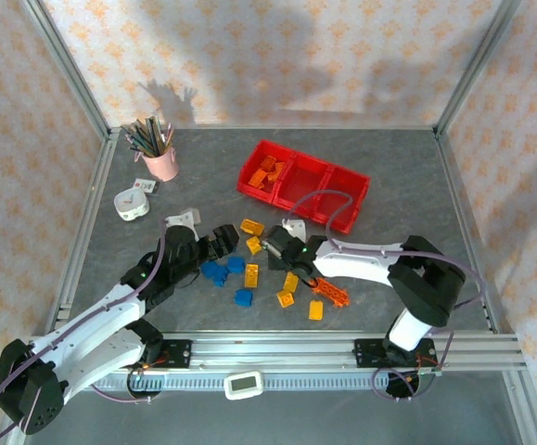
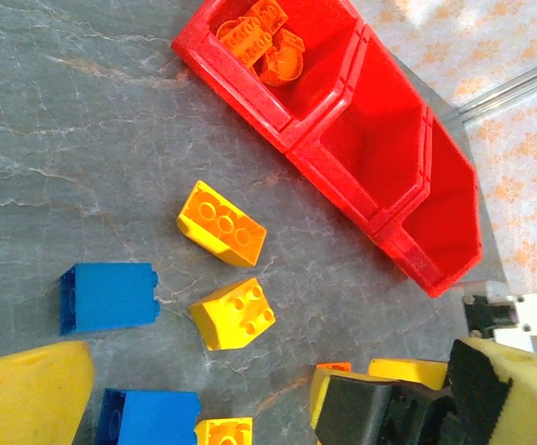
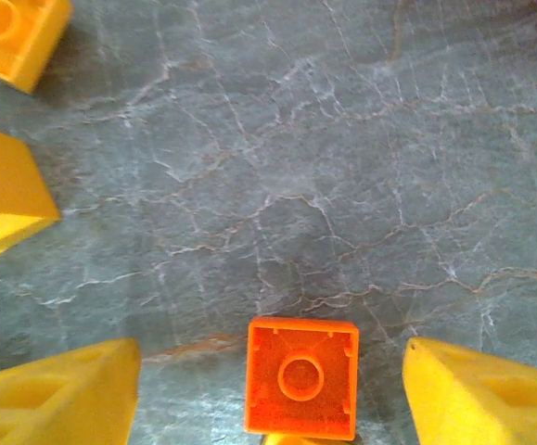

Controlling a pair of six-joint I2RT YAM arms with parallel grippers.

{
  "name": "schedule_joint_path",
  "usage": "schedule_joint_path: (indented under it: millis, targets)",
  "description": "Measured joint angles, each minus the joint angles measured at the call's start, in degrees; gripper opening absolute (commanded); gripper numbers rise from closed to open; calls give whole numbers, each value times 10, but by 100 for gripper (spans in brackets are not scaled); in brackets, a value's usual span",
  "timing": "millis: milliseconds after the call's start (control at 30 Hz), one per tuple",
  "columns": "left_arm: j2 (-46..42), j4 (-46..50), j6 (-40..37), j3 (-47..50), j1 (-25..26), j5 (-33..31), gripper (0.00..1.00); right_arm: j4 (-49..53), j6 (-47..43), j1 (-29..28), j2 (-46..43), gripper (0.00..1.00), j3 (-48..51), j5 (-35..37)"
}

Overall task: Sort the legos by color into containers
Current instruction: Pick up the lego from the center of the table.

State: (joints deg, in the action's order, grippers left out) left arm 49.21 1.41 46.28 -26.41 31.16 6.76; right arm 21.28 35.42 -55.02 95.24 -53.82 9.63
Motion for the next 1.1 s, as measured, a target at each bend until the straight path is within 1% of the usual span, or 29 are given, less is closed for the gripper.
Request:
schedule_joint_path:
  millis: [267, 367, 467, 600, 867, 1000, 1100]
  targets:
    - [1, -8, 2, 0, 0, 0, 99, 2, -2, 0, 31, 55, 0, 9]
    - [3, -9, 2, 0, 0, 0, 99, 2, -2, 0, 37, 49, 0, 11]
    - [3, -9, 2, 0, 0, 0, 99, 1, -2, 0, 42, 41, 0, 13]
    - [7, -14, 2, 0, 0, 0, 99, -4, -5, -1, 43, 34, 0, 15]
    - [9, -21, 2, 0, 0, 0, 99, 1, -14, 0, 42, 32, -6, 20]
    - [9, -20, 2, -1, 0, -5, 99, 16, -26, 4, 34, 33, -33, 29]
    - [7, -13, 0, -6, 0, -17, 99, 19, -40, 18, 25, 33, -65, 33]
